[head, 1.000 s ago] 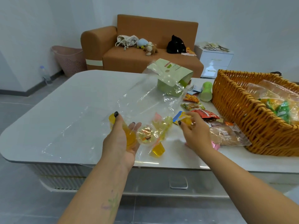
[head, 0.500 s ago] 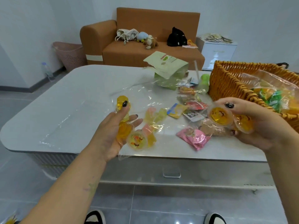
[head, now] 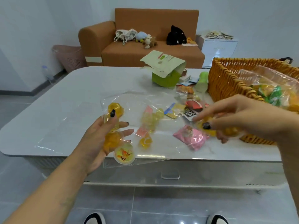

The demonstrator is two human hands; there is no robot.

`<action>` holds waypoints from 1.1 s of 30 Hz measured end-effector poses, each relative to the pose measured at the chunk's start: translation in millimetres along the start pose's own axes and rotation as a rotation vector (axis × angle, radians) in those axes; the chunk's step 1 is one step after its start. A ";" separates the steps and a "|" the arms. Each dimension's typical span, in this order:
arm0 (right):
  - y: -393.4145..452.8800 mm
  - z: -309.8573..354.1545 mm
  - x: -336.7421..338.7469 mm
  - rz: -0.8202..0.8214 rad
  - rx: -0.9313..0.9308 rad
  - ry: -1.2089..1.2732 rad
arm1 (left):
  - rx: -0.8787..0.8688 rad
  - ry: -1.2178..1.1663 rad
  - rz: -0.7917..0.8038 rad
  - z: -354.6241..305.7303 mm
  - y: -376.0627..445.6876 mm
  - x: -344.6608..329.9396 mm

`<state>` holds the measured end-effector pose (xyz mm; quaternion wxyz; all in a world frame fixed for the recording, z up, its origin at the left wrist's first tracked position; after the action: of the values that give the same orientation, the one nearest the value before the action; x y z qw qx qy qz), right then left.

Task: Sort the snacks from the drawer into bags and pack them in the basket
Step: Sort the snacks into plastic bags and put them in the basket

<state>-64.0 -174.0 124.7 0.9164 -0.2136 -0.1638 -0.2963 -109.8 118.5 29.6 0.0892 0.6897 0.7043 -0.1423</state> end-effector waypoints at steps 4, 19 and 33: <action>37.7 16.7 -22.6 -0.089 -0.020 -0.170 | 0.011 -0.036 0.064 2.5 3.0 -19.3; 72.6 14.4 -65.4 -0.003 0.005 0.389 | 0.200 -0.042 0.290 26.2 -2.0 -61.3; 66.5 15.0 -74.4 0.136 -0.044 0.336 | 0.188 -0.058 0.328 35.4 -1.9 -70.9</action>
<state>-83.2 -82.7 86.2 0.9439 -0.1918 0.0130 -0.2685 -111.8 40.0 19.1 0.0666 0.7960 0.5634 -0.2111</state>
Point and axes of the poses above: each hand's wrist, its own y-axis towards the middle knuckle, its own x-axis out of the back of the hand, z = x × y, the point moved 8 cm from there along y, towards the middle knuckle, and after that the axes turned 13 degrees about z, right-handed, at the moved point
